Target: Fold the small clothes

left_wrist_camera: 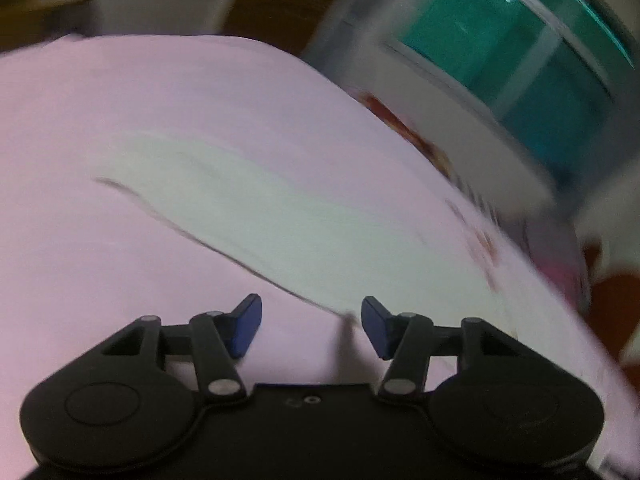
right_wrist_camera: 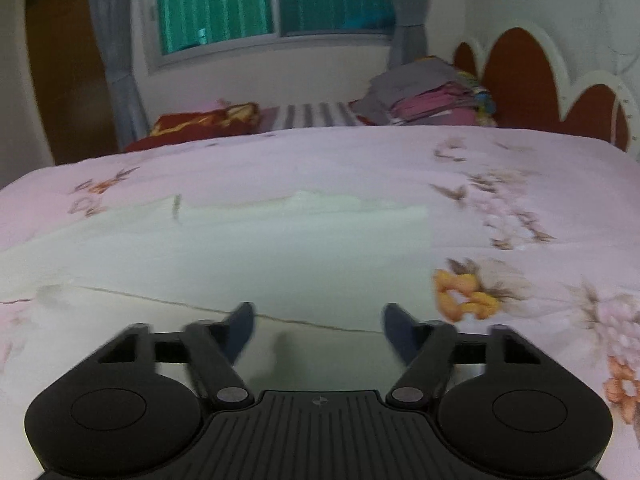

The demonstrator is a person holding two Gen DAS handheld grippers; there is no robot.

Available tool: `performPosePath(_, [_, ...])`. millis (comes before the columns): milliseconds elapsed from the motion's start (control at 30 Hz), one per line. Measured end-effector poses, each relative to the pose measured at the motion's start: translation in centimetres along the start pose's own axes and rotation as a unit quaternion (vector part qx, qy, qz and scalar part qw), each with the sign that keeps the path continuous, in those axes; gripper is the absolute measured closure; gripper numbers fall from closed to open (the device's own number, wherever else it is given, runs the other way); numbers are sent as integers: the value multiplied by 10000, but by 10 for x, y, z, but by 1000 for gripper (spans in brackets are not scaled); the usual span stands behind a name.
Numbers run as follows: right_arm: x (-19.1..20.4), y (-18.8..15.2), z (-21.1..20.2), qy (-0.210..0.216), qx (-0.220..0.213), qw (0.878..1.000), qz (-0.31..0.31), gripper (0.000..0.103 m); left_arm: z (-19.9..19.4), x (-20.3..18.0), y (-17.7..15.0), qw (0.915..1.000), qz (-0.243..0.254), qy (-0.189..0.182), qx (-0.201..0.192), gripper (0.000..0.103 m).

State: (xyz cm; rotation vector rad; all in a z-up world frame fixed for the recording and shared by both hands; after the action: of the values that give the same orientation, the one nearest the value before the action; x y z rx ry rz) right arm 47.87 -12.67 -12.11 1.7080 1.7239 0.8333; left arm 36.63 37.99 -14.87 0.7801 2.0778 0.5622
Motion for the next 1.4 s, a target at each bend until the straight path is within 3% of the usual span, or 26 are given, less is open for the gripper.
performPosePath(100, [12,3,5,51,75,9999,50,39,0,32,20,9963,-777,-172,-332,50])
performPosePath(267, [19,9,9,14,102,9997,236,39,18,57,45,9876,-1374,-189,-731,65])
performPosePath(300, [19,10,9,10,114,9996,272,39,23,61,48,9850,-1533,-178,-774,74])
performPosePath(333, [19,11,10,-2,118,9995,291,39,27,63,51,9829,-1655,-174,-785,93])
performPosePath(367, [19,11,9,-17,114,9995,283,39,31,66,53,9800,-1809,-171,-813,100])
performPosePath(433, [18,12,8,-52,108,9996,253,39,26,66,60,9726,-1941,-496,-1180,100])
performPosePath(467, [16,13,8,-61,103,9996,257,39,26,62,64,9738,-1814,-525,-1264,100])
performPosePath(567, [10,13,6,-133,91,9995,261,39,51,63,61,9816,-1785,-25,-671,99])
performPosePath(600, [7,12,7,-147,117,9994,292,39,50,60,63,9805,-1821,-2,-737,99])
performPosePath(667, [0,11,9,-171,171,9987,437,39,49,42,68,9849,-1553,58,-762,99])
performPosePath(833, [-15,13,6,-248,116,9974,672,39,62,-23,69,9914,-983,-508,-706,99])
performPosePath(1000, [-31,15,5,-304,69,9957,869,39,98,-110,54,9930,-152,-1150,-223,99])
performPosePath(1233, [-52,18,-3,-277,-21,9934,1113,39,141,-229,-5,9768,727,-1928,591,100])
performPosePath(1400, [-72,17,-9,-255,-37,9914,1281,39,151,-295,-60,9559,1451,-2336,1027,100])
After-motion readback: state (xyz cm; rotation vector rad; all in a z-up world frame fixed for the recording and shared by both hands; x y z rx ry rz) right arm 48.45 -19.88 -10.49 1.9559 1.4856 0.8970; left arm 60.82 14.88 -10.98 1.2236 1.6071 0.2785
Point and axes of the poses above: each gripper's, at about its wrist camera, not at the fingertips, and z roughly the way its jaws point, x to its left, y to its top, the point moved 4 cm from there along z, roughly the way its jaws point, and after that the axes turned 7 degrees about -y, right-handed, at the moved point
